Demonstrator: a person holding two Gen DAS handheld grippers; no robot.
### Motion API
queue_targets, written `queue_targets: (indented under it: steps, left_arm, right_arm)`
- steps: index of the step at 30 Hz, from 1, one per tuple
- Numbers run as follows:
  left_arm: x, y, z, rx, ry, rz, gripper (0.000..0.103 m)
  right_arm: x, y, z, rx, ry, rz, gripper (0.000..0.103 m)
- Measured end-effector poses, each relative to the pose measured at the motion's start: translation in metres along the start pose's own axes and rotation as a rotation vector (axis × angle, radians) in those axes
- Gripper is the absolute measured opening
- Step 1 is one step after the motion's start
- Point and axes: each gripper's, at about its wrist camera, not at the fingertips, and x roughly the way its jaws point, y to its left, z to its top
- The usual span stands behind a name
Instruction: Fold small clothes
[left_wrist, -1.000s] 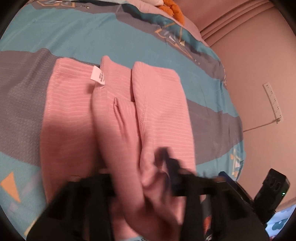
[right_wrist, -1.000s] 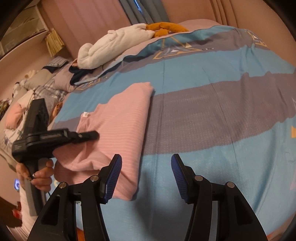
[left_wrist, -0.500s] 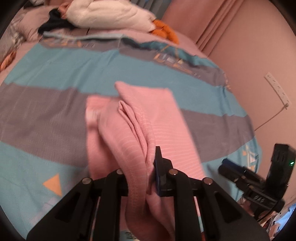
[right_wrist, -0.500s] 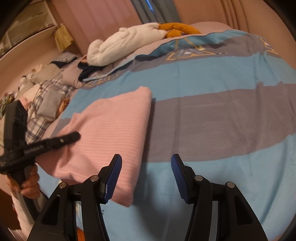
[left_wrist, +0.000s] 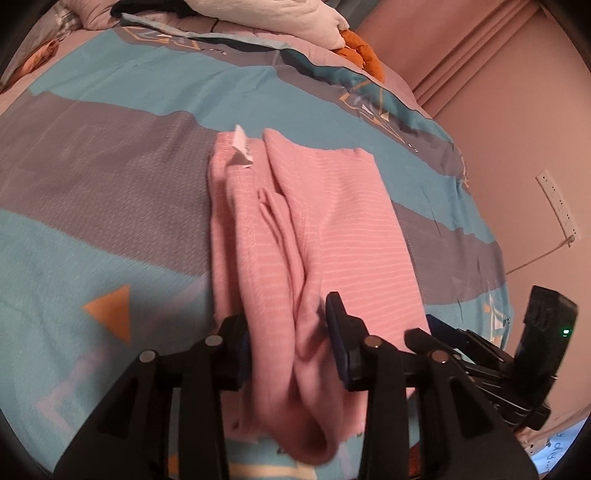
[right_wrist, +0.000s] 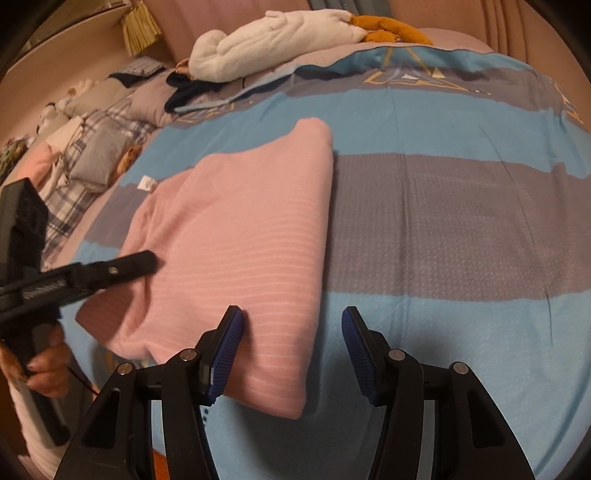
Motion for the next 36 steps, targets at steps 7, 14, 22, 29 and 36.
queue_targets:
  steps: [7,14,22,29,36]
  left_arm:
    - [0.000,0.014,-0.019,-0.023,0.007,0.111,0.055]
    - [-0.010,0.020,-0.011,-0.056,-0.011,0.035,0.057]
    - [-0.005,0.025,0.015,-0.094,-0.036,-0.047,0.076]
    - [0.023,0.027,0.013,-0.105,0.052,-0.075,0.074]
    - [0.029,0.017,0.013,-0.066,0.044,-0.075,0.041]
  right_arm:
    - [0.007,-0.001,-0.009,0.013,0.034,-0.006,0.055]
    - [0.000,0.002,-0.003,-0.009,0.026,-0.008,0.055]
    - [0.006,-0.006,0.029,0.004,-0.028,0.042,0.070]
    - [0.047,-0.005,0.039,0.056,0.061,0.125,0.070]
    - [0.055,-0.003,0.039,0.078,0.062,0.189,0.044]
